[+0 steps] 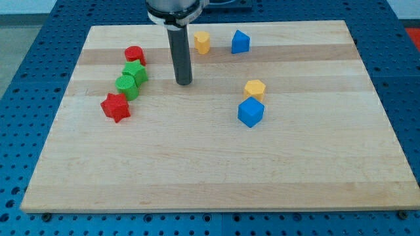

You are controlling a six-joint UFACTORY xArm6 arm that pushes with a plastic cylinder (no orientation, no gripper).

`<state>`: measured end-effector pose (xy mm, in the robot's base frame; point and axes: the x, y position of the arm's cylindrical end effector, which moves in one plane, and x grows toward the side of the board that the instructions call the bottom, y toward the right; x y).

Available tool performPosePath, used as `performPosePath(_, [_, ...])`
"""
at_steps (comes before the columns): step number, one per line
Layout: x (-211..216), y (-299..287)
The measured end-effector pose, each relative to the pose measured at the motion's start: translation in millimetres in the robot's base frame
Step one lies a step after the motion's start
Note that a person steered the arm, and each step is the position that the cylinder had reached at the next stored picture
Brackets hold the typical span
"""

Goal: Move the yellow heart into the blue triangle

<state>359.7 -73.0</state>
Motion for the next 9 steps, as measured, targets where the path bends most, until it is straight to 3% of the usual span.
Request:
performPosePath(2, [-106.5, -2.0])
performPosePath(3, [-114.3, -2.0])
performPosePath(9, [-41.4, 31.4])
